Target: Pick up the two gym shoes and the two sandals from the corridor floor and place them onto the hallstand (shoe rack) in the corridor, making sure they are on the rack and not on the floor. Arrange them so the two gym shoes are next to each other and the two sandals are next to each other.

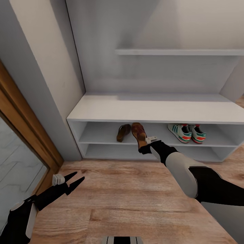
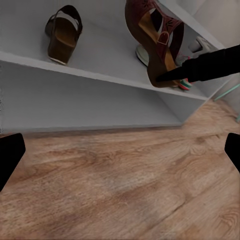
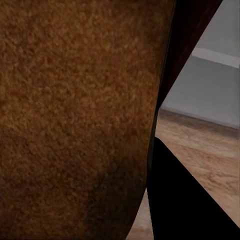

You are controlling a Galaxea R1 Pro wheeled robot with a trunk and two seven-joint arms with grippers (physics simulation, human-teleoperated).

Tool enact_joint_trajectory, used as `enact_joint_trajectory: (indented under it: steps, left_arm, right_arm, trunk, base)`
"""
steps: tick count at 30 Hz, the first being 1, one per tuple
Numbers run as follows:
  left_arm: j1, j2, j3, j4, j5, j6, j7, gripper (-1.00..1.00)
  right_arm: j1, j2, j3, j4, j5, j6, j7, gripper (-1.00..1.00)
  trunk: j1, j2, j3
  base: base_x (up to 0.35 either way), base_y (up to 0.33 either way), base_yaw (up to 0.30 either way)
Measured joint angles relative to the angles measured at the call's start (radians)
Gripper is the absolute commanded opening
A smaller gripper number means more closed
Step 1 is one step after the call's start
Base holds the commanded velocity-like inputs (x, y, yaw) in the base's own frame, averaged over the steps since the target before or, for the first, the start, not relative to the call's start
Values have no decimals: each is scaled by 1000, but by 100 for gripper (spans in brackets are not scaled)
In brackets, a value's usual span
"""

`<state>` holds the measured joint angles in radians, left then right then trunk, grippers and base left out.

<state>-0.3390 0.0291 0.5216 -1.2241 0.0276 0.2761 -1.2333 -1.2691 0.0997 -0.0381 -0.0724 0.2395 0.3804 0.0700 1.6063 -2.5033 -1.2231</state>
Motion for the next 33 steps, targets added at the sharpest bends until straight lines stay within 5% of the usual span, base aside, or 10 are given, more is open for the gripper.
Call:
enact_joint_trajectory:
  steps: [33]
  left_arm:
    - [0, 0, -2, 0, 0, 0, 2, 100]
  right_arm:
    - [0, -2, 0, 3, 0, 0, 0, -100]
  trunk:
    - [0, 0, 0]
  base:
    - [107, -30, 0]
